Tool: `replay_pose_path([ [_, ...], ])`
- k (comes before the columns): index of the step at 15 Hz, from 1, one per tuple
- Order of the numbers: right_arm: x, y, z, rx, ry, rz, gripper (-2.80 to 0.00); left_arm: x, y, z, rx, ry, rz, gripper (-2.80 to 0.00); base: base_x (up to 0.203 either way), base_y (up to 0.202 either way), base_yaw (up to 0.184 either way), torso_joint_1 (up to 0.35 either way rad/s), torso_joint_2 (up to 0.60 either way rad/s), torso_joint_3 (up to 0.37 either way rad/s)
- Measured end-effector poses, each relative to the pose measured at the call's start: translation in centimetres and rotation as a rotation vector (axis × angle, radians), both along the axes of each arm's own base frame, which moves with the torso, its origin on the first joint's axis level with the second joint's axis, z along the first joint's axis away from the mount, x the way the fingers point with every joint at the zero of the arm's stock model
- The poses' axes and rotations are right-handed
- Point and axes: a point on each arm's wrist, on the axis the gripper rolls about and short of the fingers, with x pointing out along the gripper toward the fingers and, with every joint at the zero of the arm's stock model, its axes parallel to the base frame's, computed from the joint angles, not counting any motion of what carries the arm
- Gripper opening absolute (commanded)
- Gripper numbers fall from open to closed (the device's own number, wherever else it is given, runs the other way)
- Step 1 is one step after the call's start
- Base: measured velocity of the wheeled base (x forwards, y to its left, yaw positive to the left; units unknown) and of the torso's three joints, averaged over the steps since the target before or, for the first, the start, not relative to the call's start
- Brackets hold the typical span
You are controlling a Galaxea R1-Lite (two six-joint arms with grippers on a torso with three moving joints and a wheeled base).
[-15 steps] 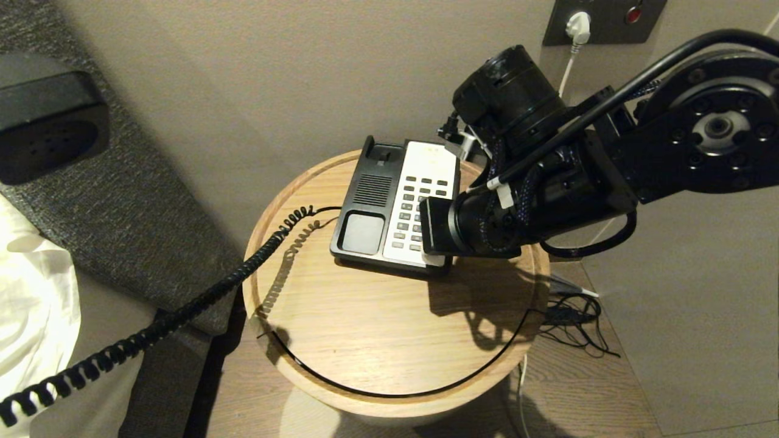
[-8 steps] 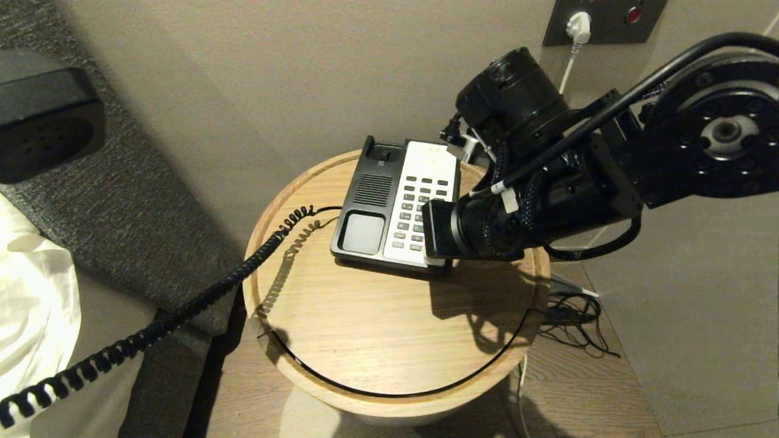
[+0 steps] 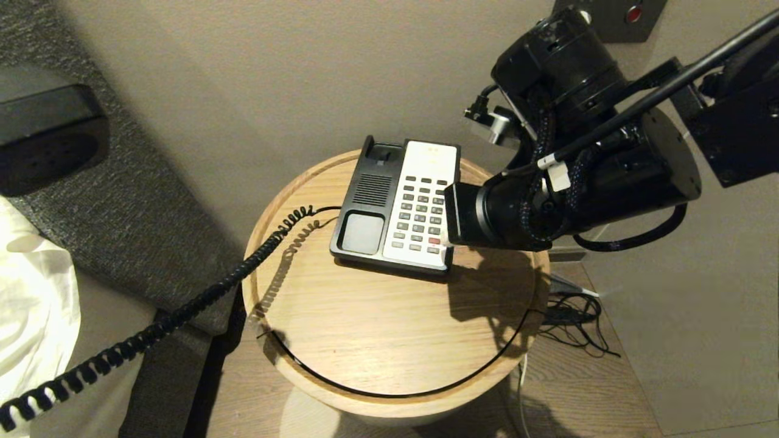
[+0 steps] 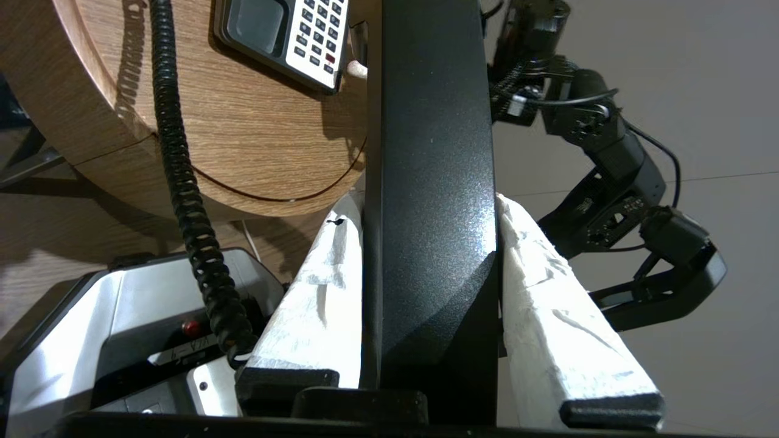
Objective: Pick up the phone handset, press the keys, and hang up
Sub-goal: Dial the number, then put the handset back
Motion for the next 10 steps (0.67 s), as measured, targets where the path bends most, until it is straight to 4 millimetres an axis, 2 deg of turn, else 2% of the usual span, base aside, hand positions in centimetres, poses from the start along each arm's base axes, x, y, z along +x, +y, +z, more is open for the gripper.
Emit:
replay_pose_path([
  [3, -0.2, -0.3, 0.4, 0.010, -0.010, -0.002, -2.80, 0.1, -0.1, 0.0, 0.011, -0.007, -0.001, -2.80, 0.000, 0.000, 0.000, 0.000, 0.00, 0.000],
  [5, -0.9, -1.5, 1.6, 0.032, -0.025, -0.014, -2.80, 0.6, -0.5, -0.1, 0.062, -0.029, -0.007, -2.80, 0.000, 0.000, 0.000, 0.000, 0.00, 0.000],
  [8, -2.9, -5.0, 3.6, 0.079, -0.057, -0.058, -2.80, 1.9, -1.8, -0.2, 0.150, -0.041, -0.018, -2.80, 0.000, 0.000, 0.000, 0.000, 0.00, 0.000],
  [10, -5.4, -8.3, 5.4, 0.134, -0.104, -0.091, -2.80, 3.3, -3.1, -0.3, 0.230, -0.051, -0.023, -2.80, 0.000, 0.000, 0.000, 0.000, 0.00, 0.000],
])
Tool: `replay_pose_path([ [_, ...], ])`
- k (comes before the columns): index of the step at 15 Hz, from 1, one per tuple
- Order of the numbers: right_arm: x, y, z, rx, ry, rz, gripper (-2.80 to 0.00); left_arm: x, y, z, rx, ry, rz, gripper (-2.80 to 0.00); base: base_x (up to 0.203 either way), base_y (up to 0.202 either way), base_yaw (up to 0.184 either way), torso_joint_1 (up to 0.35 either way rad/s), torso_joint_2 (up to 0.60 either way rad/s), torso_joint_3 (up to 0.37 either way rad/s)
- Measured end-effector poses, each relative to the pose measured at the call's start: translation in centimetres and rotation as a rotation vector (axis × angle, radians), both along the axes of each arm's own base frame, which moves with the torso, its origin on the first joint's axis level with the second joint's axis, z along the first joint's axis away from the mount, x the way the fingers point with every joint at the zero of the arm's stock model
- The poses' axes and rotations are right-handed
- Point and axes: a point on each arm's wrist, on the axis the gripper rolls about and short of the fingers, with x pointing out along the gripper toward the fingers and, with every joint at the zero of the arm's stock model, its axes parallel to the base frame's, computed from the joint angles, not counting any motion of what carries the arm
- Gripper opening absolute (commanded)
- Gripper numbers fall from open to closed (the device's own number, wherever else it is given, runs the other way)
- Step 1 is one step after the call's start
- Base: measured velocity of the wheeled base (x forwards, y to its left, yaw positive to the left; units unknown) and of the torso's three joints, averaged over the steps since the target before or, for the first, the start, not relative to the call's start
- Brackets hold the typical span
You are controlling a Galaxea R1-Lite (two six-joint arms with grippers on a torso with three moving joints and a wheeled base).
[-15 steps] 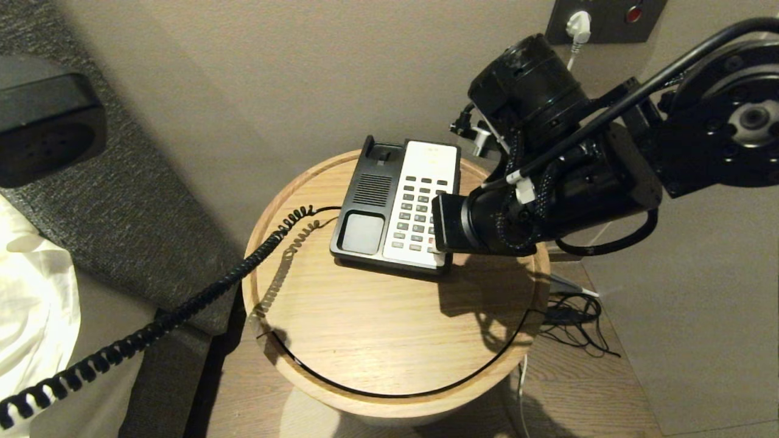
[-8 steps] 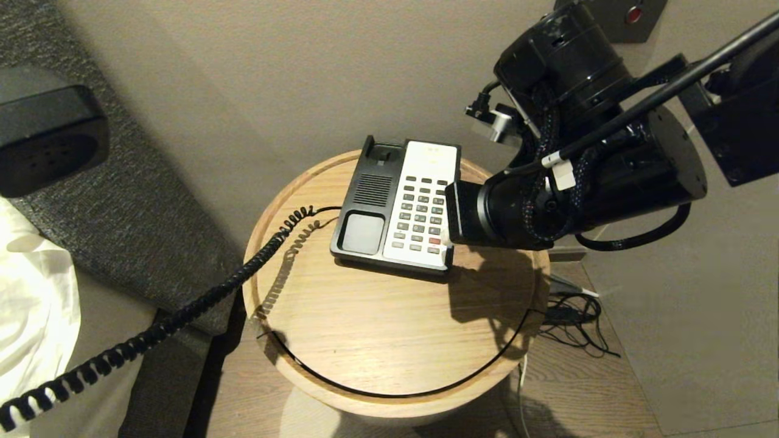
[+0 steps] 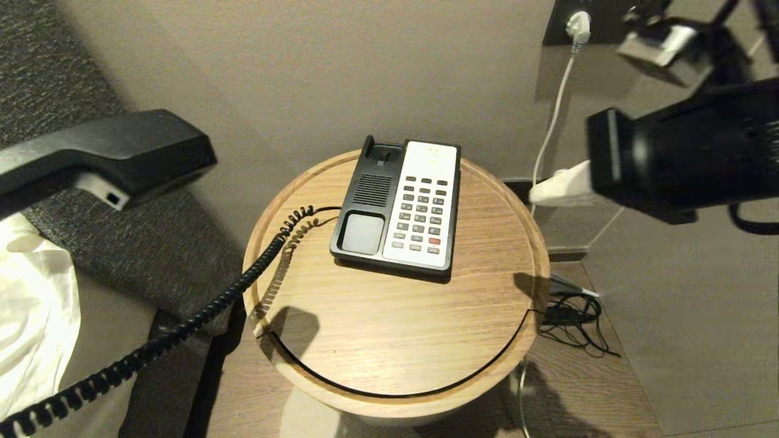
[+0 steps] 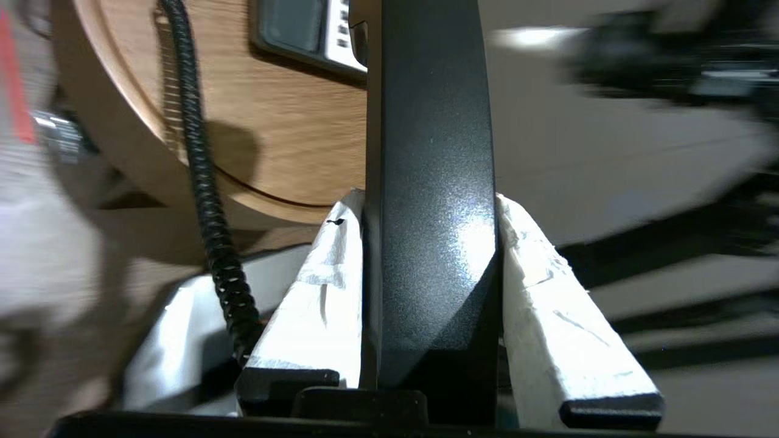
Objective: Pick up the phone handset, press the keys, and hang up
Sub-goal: Put the handset back
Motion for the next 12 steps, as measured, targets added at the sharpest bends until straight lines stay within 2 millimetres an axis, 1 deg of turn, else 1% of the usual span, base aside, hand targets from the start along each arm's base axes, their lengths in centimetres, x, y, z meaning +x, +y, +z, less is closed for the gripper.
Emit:
replay_pose_path([
  [3, -4.8, -5.8, 2.2, 0.089, -0.095, -0.065, -2.80, 3.2, -3.0, 0.3, 0.119, -0.048, 0.043, -2.80, 0.000, 0.000, 0.000, 0.000, 0.00, 0.000],
  [5, -8.6, -9.6, 2.8, 0.150, -0.164, -0.114, -2.80, 6.1, -5.6, 0.7, 0.203, -0.081, 0.076, -2.80, 0.000, 0.000, 0.000, 0.000, 0.00, 0.000],
  [6, -10.1, -11.0, 2.7, 0.172, -0.189, -0.138, -2.80, 7.4, -6.8, 0.9, 0.237, -0.094, 0.089, -2.80, 0.000, 0.000, 0.000, 0.000, 0.00, 0.000],
  [8, -12.9, -13.2, 1.9, 0.217, -0.228, -0.188, -2.80, 10.2, -9.5, 1.4, 0.307, -0.129, 0.128, -2.80, 0.000, 0.000, 0.000, 0.000, 0.00, 0.000],
  [10, -14.9, -14.5, 0.7, 0.245, -0.252, -0.209, -2.80, 12.8, -12.0, 1.4, 0.376, -0.144, 0.176, -2.80, 0.000, 0.000, 0.000, 0.000, 0.00, 0.000],
  [12, -16.3, -15.3, -0.6, 0.258, -0.262, -0.207, -2.80, 15.1, -14.1, 0.9, 0.427, -0.138, 0.211, -2.80, 0.000, 0.000, 0.000, 0.000, 0.00, 0.000],
])
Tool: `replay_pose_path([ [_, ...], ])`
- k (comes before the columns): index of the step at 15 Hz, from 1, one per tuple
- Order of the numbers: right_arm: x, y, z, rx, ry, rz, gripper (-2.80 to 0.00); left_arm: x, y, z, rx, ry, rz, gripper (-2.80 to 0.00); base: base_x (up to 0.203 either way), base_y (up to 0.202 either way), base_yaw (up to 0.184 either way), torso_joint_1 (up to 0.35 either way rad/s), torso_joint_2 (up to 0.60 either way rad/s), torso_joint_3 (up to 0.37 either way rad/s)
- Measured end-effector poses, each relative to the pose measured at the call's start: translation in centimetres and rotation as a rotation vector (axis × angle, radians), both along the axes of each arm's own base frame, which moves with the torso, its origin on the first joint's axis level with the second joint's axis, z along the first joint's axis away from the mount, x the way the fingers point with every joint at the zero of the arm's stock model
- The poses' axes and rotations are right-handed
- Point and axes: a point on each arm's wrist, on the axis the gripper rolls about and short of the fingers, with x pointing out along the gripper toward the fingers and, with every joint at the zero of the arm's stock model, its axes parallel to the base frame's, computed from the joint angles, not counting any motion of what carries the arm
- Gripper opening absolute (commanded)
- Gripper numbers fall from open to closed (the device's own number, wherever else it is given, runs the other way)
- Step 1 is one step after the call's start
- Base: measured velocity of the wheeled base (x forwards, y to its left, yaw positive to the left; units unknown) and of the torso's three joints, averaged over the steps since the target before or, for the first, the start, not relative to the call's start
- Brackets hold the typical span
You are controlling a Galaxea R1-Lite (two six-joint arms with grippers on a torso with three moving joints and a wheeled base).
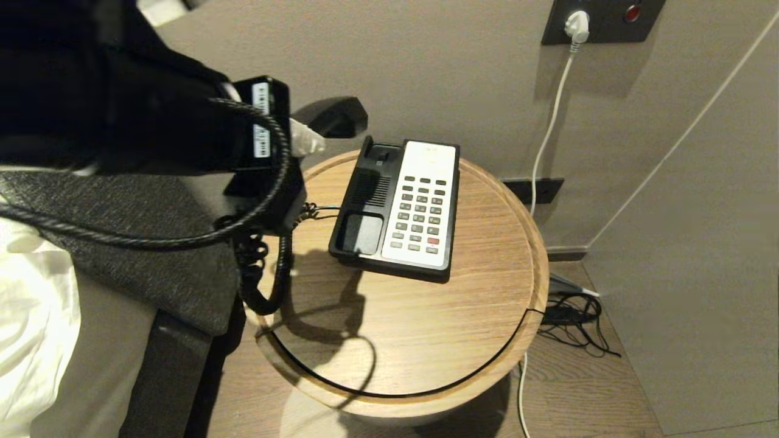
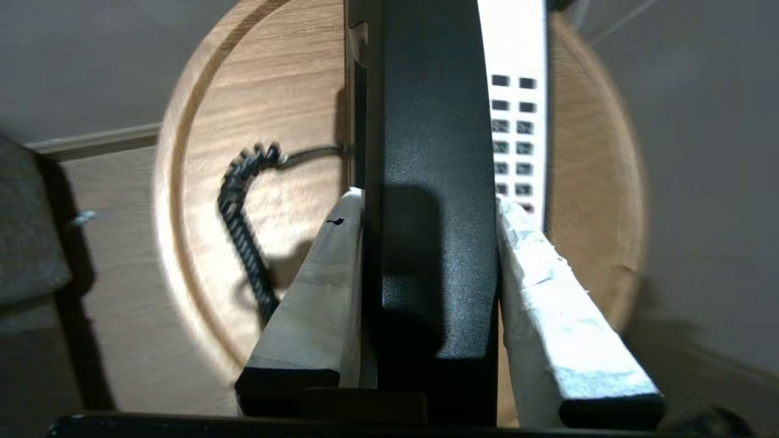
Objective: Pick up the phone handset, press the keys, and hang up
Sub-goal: Put the handset back
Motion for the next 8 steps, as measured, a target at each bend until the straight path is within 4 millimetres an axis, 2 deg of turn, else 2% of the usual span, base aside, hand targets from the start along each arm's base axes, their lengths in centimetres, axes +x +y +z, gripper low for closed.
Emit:
replay_pose_path([
  [5, -2.5, -1.3, -2.5, 0.016, -0.012, 0.031, -2.80, 5.0, -4.0, -1.8, 0.077, 0.021, 0.061, -2.80, 0.000, 0.000, 0.000, 0.000, 0.00, 0.000],
  [8, -3.0, -1.6, -3.0, 0.023, -0.015, 0.059, -2.80, 7.2, -5.2, -2.4, 0.082, 0.022, 0.093, -2.80, 0.000, 0.000, 0.000, 0.000, 0.00, 0.000],
])
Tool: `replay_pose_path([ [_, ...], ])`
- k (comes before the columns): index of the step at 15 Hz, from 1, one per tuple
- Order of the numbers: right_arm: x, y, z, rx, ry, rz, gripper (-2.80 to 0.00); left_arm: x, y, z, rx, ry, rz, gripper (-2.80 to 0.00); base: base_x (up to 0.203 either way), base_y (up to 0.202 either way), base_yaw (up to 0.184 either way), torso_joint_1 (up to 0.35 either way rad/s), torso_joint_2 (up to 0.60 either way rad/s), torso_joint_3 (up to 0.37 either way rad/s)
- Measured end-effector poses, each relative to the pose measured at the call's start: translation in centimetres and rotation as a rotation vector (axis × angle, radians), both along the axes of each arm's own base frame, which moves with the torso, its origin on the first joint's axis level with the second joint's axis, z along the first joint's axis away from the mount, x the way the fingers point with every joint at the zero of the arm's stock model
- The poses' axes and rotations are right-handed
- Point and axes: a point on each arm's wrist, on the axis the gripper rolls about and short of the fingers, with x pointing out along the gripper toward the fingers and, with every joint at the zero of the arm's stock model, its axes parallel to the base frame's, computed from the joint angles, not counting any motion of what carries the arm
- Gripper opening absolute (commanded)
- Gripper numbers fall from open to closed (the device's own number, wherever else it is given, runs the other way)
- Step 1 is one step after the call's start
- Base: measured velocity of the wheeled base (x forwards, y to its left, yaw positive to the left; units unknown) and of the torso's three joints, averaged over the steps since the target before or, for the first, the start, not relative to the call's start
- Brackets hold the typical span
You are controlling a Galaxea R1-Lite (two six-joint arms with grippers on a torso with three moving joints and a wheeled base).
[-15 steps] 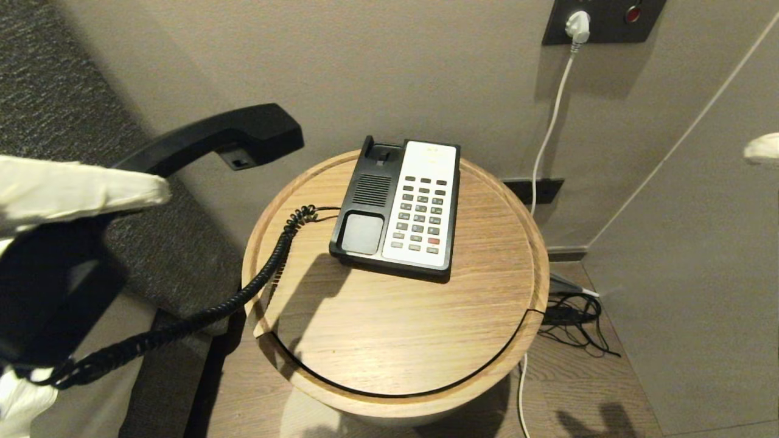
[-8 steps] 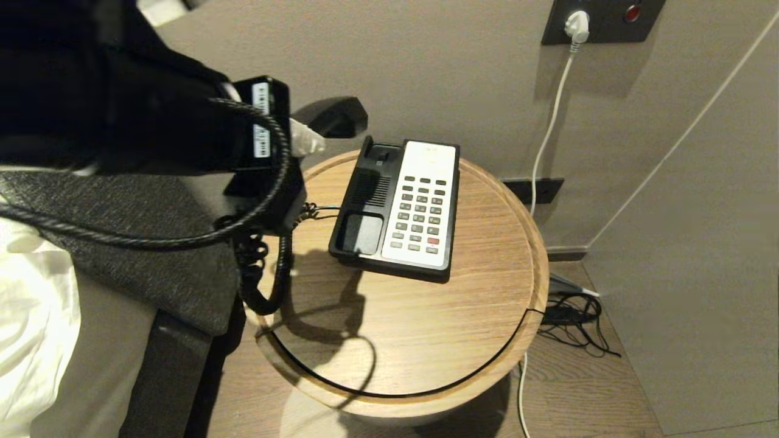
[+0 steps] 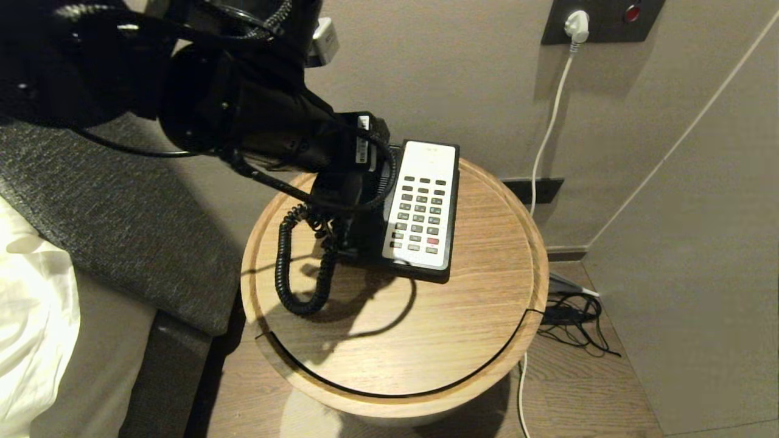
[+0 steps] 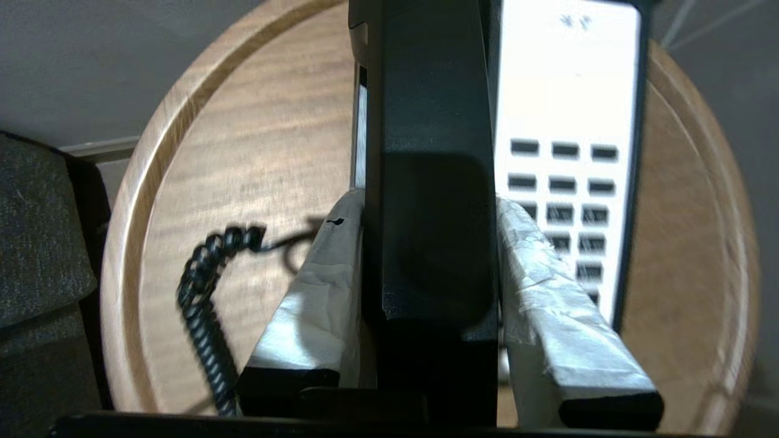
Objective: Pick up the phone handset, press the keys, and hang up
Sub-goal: Put the handset back
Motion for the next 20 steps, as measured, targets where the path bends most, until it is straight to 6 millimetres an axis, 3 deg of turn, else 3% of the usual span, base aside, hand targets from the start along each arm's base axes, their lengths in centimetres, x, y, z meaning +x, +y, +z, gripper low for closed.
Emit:
replay_pose_path([
  [7, 0.0, 0.0, -1.2, -0.007, 0.021, 0.019, -2.80, 2.1, -1.2, -1.1, 0.002, 0.003, 0.020, -2.80, 0.000, 0.000, 0.000, 0.000, 0.00, 0.000],
  [20, 0.4, 0.3, -2.2, -0.020, 0.050, 0.033, -2.80, 0.1, -2.4, -1.7, 0.023, 0.029, -0.042, -2.80, 0.000, 0.000, 0.000, 0.000, 0.00, 0.000],
])
